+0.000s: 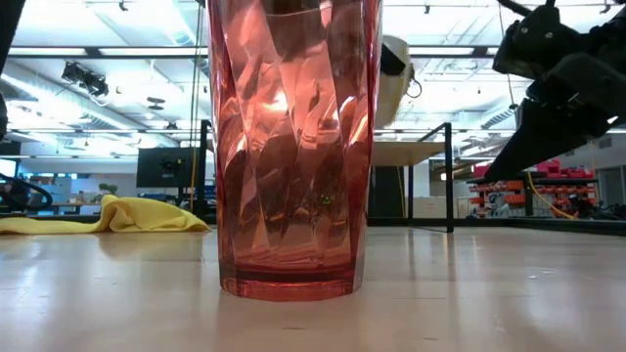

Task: Stack small to large cups/mugs on shelf
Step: Put the yellow mug on the shelf

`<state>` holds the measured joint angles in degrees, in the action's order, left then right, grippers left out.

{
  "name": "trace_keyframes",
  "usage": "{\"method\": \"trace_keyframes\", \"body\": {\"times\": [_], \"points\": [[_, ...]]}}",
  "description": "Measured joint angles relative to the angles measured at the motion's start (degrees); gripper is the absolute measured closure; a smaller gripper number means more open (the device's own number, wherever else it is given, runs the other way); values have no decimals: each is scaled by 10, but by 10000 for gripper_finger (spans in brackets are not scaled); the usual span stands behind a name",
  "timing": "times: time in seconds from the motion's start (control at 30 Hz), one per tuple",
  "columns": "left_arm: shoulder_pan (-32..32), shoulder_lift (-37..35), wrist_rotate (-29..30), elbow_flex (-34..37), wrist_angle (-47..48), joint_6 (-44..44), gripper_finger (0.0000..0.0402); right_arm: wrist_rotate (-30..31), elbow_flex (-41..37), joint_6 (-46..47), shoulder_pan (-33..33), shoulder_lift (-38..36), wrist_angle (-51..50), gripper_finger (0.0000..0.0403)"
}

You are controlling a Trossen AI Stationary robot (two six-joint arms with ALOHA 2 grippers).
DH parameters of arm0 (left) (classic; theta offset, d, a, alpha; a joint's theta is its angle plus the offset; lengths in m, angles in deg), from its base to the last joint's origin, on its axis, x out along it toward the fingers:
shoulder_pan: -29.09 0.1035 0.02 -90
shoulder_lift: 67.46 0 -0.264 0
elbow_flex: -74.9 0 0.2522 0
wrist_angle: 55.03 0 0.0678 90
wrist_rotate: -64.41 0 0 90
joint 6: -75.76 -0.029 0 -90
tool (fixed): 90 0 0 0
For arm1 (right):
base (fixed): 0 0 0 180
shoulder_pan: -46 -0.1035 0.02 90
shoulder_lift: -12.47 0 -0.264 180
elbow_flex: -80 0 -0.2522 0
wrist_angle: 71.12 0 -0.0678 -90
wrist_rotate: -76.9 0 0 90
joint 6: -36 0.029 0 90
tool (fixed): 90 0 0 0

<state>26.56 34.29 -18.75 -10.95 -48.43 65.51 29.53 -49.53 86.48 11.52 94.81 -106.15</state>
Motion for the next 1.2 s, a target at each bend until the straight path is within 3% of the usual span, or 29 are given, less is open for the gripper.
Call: {"method": "trace_keyframes", "body": {"times": [0.3, 0.63, 1.2], "points": [[56, -57, -33, 0, 21, -10, 357, 6, 0, 9, -10, 0, -2, 400], [133, -71, -128, -1, 18, -1, 357, 10, 0, 6, -9, 0, -2, 400], [175, -44, -149, 7, -10, 2, 357, 34, 0, 3, -10, 0, -3, 400]]}}
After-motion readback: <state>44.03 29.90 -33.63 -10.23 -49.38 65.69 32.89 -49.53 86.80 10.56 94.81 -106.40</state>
